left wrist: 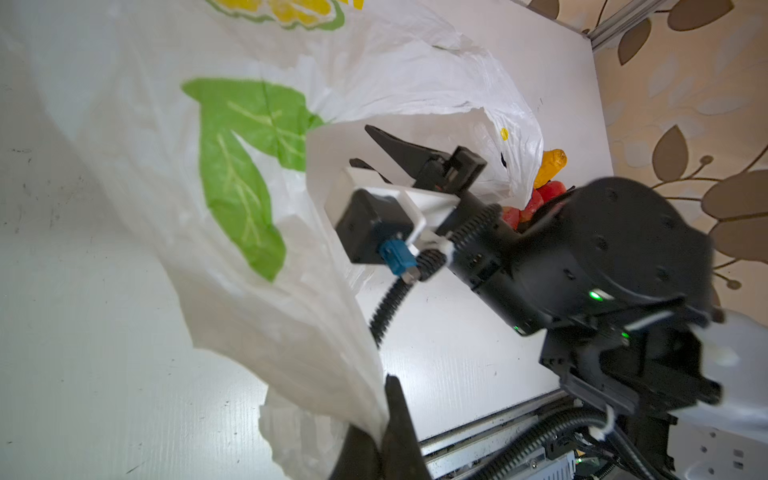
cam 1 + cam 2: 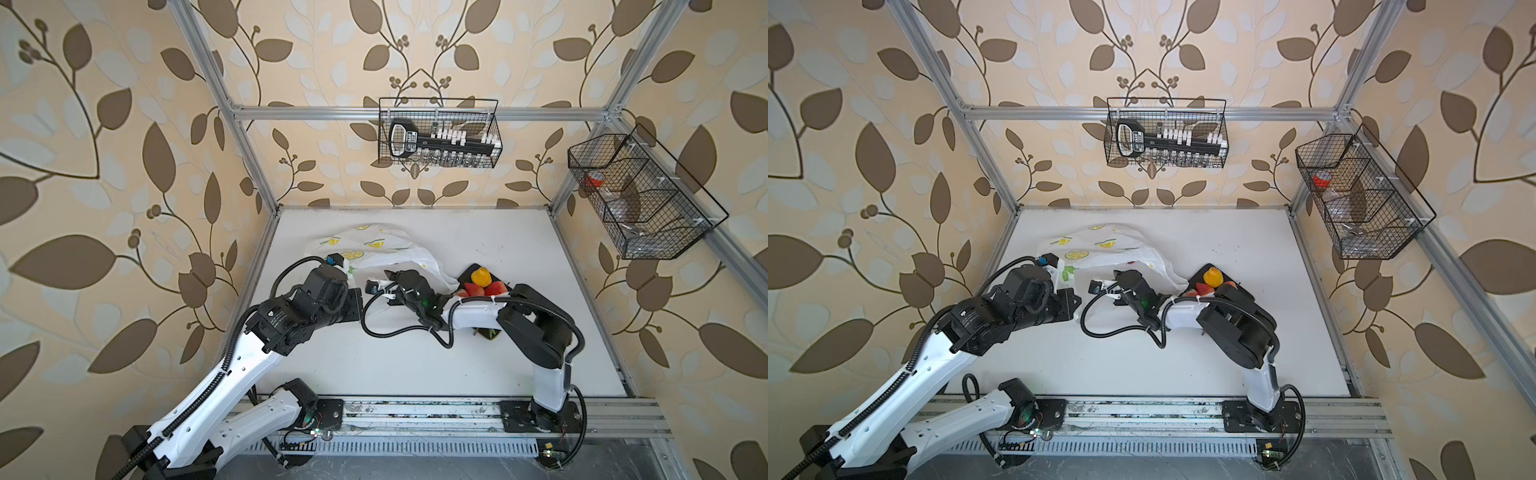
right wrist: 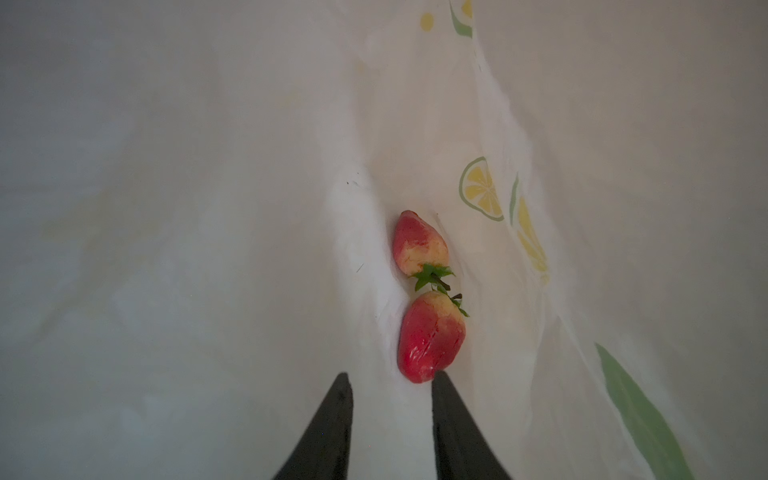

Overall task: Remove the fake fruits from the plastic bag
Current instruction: 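Grasp the red-yellow strawberry inside the bag with the right gripper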

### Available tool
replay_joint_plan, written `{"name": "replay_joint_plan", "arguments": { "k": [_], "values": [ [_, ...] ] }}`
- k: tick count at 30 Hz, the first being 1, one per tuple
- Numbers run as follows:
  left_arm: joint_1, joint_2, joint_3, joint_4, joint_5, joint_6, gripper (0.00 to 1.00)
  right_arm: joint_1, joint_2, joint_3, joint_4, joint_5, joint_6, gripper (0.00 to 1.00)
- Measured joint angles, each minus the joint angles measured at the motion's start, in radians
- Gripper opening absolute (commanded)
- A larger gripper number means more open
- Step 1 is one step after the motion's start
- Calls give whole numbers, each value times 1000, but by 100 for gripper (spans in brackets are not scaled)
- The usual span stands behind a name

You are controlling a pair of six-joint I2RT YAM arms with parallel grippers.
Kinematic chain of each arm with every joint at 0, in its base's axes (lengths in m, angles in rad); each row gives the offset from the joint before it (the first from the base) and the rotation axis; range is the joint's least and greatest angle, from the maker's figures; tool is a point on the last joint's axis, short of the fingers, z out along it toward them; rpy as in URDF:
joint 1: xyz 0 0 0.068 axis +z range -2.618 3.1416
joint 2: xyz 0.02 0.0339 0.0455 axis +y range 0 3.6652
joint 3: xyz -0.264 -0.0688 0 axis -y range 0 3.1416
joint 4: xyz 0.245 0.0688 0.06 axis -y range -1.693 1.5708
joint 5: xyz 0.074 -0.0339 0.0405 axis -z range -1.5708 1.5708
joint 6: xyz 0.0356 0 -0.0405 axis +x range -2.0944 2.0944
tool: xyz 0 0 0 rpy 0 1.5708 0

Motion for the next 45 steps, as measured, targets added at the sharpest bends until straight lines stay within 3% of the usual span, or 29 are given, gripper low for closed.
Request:
{"name": "replay_joint_plan", "arguments": {
  "k": [5, 12, 18, 22, 28, 42, 45],
  "values": [
    [0, 2, 36, -20, 33, 35, 0, -2, 76, 161, -197, 50, 159, 45],
    [0, 2, 50, -24, 127, 89, 0, -35, 120, 343, -497, -58, 608, 53],
    [0, 3, 50, -26, 194, 113, 0, -96, 138, 404, -563, -108, 978, 62],
    [0, 3, 50, -40, 222, 123, 0, -128, 168, 443, -566, -74, 1135, 68],
    [0, 5, 50, -58, 271, 137, 0, -136, 237, 525, -565, -3, 1233, 73],
    [0, 11, 76, -87, 298, 146, 0, -141, 374, 606, -584, 16, 1276, 73],
    [0, 10, 76, -93, 298, 146, 0, -148, 395, 637, -581, 10, 1279, 69]
  ]
}}
